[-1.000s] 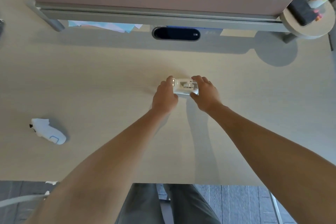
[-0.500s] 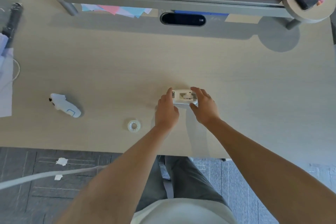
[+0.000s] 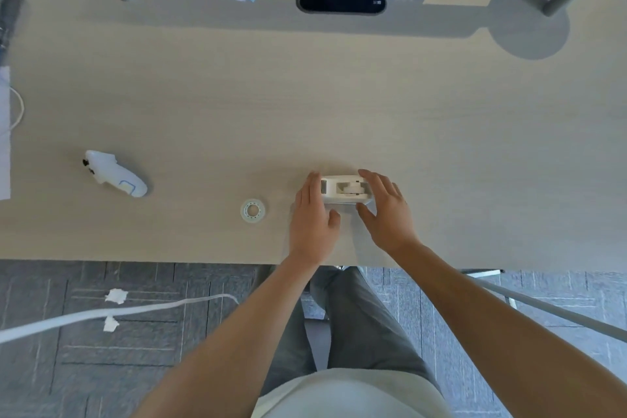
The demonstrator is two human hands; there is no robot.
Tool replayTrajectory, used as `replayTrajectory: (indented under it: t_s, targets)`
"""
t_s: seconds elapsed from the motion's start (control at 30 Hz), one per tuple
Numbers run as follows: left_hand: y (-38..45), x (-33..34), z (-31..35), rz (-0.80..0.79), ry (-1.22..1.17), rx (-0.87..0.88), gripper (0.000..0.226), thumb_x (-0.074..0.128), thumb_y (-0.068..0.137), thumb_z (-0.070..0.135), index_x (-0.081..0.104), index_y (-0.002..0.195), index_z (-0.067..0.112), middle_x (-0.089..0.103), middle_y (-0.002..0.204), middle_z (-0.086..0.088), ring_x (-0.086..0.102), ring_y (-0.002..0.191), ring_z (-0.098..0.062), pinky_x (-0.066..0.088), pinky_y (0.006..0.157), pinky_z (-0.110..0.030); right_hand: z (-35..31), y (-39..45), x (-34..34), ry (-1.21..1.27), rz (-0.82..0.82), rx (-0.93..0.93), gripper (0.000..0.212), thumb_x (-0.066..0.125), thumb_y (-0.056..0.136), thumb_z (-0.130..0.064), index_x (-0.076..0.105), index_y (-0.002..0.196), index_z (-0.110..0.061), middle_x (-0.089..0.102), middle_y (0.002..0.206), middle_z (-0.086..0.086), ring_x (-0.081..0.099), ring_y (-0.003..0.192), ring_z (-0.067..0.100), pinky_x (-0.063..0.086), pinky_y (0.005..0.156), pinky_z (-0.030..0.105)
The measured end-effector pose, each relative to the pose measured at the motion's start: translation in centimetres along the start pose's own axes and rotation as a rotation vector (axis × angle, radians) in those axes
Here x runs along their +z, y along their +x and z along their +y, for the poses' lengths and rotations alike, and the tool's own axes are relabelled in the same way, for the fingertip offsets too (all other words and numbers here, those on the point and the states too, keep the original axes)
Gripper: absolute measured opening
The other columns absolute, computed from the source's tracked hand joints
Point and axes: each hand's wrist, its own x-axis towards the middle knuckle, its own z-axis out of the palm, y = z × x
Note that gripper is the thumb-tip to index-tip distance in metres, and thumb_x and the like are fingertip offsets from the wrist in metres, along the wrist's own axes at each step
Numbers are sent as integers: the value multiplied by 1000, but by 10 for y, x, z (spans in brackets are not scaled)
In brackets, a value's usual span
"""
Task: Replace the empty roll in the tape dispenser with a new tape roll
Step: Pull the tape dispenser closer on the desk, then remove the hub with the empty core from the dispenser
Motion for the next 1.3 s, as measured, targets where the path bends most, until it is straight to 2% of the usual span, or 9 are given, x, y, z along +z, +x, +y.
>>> replayTrajectory:
  t_s: [0.27, 0.47, 0.57, 0.7, 0.8, 0.87, 1.07, 1.2, 1.3]
  targets:
    - [2, 16, -29, 105, -80, 166, 78, 63, 92, 13, 24, 160, 13, 45, 155, -6, 42, 144, -21, 39, 118, -37, 26, -4, 30, 115, 154, -106, 75, 68, 88, -6, 41, 158, -17, 61, 146, 5, 54, 133, 23, 47, 111, 48]
    - [-1, 31, -48, 154, -39, 266, 86, 63, 94, 27, 15, 163, 11, 40, 162, -5, 37, 148, -21, 36, 120, -35, 35, -12, 48, 92, 227, -165, 79, 64, 92, -8, 31, 163, -15, 55, 131, -12, 51, 119, 8, 36, 108, 24]
    - [-2, 37, -53, 191, -17, 310, 90, 62, 94, 35, 11, 164, 13, 41, 161, -2, 39, 144, -20, 39, 117, -35, 40, -16, 53, 63, 260, -213, 79, 60, 94, -10, 26, 165, -16, 51, 129, -15, 45, 112, -3, 36, 101, 21]
    - [-4, 44, -60, 246, -22, 411, 94, 60, 94, 42, 2, 165, 19, 30, 169, 1, 32, 151, -17, 25, 118, -22, 54, -14, 63, 1, 290, -315, 76, 55, 98, -5, 22, 166, -14, 58, 146, 3, 55, 116, 12, 36, 91, 16]
    - [-10, 54, -70, 256, 43, 514, 89, 57, 96, 43, 1, 164, 35, 5, 175, -4, 11, 160, -18, 23, 120, -28, 64, -8, 70, -35, 339, -387, 74, 51, 101, -4, 20, 166, -15, 54, 155, 6, 57, 115, 16, 37, 87, 20]
    - [-16, 61, -75, 287, 143, 541, 81, 57, 96, 44, 13, 163, 34, -3, 175, -8, 13, 160, -24, 29, 120, -34, 66, -6, 73, -48, 370, -405, 73, 51, 100, -3, 21, 166, -14, 54, 154, 7, 59, 117, 19, 37, 88, 21]
    - [-22, 66, -71, 302, 217, 491, 76, 56, 96, 45, 17, 161, 36, 3, 174, -12, 23, 157, -31, 40, 113, -44, 58, -14, 70, 26, 439, -388, 71, 61, 94, -11, 36, 161, -16, 45, 160, 2, 50, 143, 20, 39, 114, 29]
    - [-23, 65, -70, 318, 233, 504, 77, 52, 96, 47, 9, 160, 45, 4, 174, -8, 22, 157, -28, 46, 111, -46, 54, -17, 62, 154, 607, -461, 46, 69, 96, -16, 62, 141, -17, 61, 139, -1, 60, 125, 11, 46, 108, 27]
    - [-23, 63, -70, 316, 220, 507, 75, 49, 97, 49, 6, 159, 47, 2, 174, -3, 18, 159, -25, 44, 113, -44, 46, -10, 49, 142, 584, -480, 30, 72, 95, -24, 74, 125, -23, 67, 119, -6, 65, 105, 8, 49, 93, 21]
